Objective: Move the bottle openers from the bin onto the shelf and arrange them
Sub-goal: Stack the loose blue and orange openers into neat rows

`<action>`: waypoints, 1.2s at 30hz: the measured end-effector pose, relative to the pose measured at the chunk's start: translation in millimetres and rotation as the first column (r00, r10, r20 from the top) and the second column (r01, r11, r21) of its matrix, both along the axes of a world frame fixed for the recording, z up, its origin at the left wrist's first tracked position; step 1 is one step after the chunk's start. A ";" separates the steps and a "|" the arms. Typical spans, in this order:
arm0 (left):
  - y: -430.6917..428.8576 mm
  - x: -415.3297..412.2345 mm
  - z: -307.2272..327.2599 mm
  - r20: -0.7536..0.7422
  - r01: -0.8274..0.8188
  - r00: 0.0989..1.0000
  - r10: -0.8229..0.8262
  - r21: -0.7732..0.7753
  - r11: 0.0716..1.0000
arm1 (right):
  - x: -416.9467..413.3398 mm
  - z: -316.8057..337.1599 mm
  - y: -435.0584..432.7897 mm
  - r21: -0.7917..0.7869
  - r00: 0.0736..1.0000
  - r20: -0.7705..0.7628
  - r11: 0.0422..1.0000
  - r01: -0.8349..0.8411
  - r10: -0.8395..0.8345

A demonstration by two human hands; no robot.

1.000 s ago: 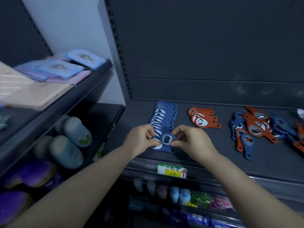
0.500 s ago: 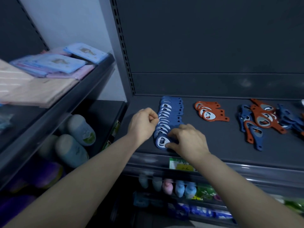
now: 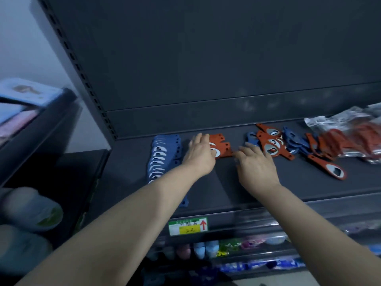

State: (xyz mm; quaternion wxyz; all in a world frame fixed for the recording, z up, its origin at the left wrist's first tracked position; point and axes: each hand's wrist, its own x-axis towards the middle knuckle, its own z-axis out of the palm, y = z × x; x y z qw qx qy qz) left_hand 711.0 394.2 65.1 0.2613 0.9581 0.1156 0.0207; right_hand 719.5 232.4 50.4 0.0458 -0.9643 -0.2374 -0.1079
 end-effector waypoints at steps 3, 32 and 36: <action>-10.6 27.6 -8.0 -0.092 -0.014 0.995 0.026 0.124 0.992 | 22.7 1.7 -14.4 -0.051 0.991 -0.129 0.997 -0.052 0.046; -105.7 113.6 -18.4 -0.019 -0.066 0.997 0.070 0.165 0.984 | 105.5 7.4 -123.8 0.099 0.976 -0.187 0.990 -0.096 0.114; -134.1 121.7 -3.0 0.128 0.050 0.989 -0.074 0.181 0.982 | 123.7 22.9 -157.2 0.096 0.995 -0.095 0.995 0.024 -0.015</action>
